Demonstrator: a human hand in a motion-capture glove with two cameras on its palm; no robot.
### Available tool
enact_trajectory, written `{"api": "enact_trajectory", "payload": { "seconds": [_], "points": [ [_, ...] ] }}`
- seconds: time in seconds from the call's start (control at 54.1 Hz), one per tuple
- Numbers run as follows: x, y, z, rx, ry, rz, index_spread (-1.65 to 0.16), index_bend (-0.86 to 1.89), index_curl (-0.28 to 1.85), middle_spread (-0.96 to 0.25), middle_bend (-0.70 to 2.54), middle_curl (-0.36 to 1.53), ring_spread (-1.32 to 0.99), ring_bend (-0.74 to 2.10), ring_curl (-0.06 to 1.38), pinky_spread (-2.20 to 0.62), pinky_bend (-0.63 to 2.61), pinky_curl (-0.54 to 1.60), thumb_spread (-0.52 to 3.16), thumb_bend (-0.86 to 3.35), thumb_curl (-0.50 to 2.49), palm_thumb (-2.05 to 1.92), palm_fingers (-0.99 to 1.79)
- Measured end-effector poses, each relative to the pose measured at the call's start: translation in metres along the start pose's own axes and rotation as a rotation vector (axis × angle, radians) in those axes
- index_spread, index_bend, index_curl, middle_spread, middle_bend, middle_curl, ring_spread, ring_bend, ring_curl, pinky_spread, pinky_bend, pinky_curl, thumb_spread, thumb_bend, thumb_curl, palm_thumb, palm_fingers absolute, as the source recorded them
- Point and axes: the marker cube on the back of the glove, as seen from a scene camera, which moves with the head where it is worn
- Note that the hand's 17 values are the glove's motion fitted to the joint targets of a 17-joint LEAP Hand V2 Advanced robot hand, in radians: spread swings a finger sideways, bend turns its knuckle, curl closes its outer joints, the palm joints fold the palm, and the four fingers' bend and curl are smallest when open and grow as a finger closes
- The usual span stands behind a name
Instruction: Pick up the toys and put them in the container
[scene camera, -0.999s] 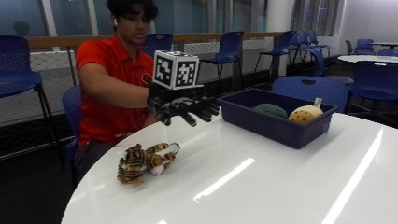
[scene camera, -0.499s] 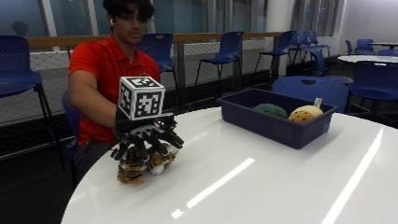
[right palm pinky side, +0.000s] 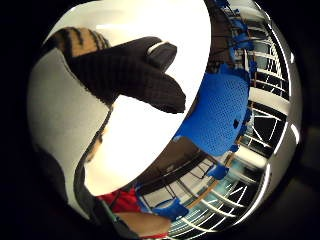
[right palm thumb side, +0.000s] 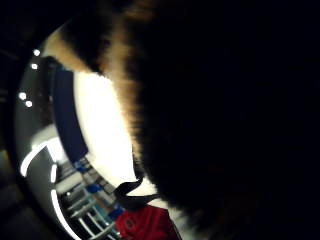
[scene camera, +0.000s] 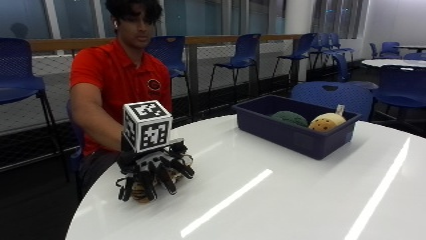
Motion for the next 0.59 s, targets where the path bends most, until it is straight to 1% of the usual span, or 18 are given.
{"api": "enact_trajectory", "payload": {
  "seconds": [0.203,0.296,0.351,0.37,0.388,0.407,0.425,0.462,0.481,0.536,0.592],
  "points": [
    [-0.006,-0.002,0.004,-0.035,0.03,-0.025,-0.34,0.05,0.1,-0.02,0.14,0.22,0.01,0.47,0.38,0.08,1.38,0.41,1.02,-0.03,0.22,-0.02,-0.12],
    [-0.007,-0.001,0.004,-0.071,0.024,-0.038,-0.35,0.05,0.08,-0.03,0.18,0.23,-0.02,0.65,0.43,0.05,1.38,0.4,1.07,-0.01,0.24,0.02,-0.04],
    [-0.008,0.0,0.003,-0.081,0.028,-0.039,-0.37,0.12,0.09,-0.05,0.26,0.26,-0.05,0.7,0.44,0.03,1.33,0.39,1.11,0.01,0.26,0.06,0.06],
    [-0.008,0.0,0.003,-0.082,0.029,-0.038,-0.37,0.08,0.08,-0.05,0.24,0.26,-0.05,0.72,0.44,0.03,1.35,0.39,1.11,0.0,0.26,0.05,0.02],
    [-0.009,0.001,0.003,-0.082,0.03,-0.038,-0.38,0.15,0.1,-0.06,0.27,0.27,-0.06,0.72,0.44,0.03,1.32,0.38,1.14,0.01,0.27,0.07,0.07],
    [-0.009,0.001,0.003,-0.081,0.03,-0.037,-0.38,0.13,0.09,-0.06,0.27,0.27,-0.07,0.73,0.44,0.02,1.32,0.38,1.14,0.0,0.27,0.07,0.06],
    [-0.011,0.002,0.003,-0.079,0.031,-0.036,-0.39,0.2,0.12,-0.07,0.27,0.27,-0.08,0.72,0.44,0.02,1.29,0.37,1.16,0.01,0.28,0.08,0.09],
    [-0.015,0.004,0.003,-0.07,0.035,-0.032,-0.4,0.26,0.14,-0.08,0.26,0.27,-0.11,0.73,0.44,-0.02,1.25,0.35,1.19,0.02,0.29,0.12,0.17],
    [-0.017,0.004,0.002,-0.063,0.037,-0.03,-0.4,0.24,0.14,-0.08,0.26,0.27,-0.11,0.72,0.43,-0.02,1.25,0.35,1.2,0.01,0.29,0.11,0.14],
    [-0.023,0.007,0.002,-0.036,0.041,-0.027,-0.41,0.33,0.18,-0.1,0.26,0.28,-0.19,0.76,0.44,-0.08,1.18,0.33,1.26,0.04,0.31,0.16,0.27],
    [-0.028,0.008,0.003,-0.009,0.037,-0.023,-0.41,0.34,0.2,-0.14,0.32,0.3,-0.27,0.82,0.45,-0.14,1.11,0.3,1.3,0.07,0.33,0.22,0.41]
  ]
}}
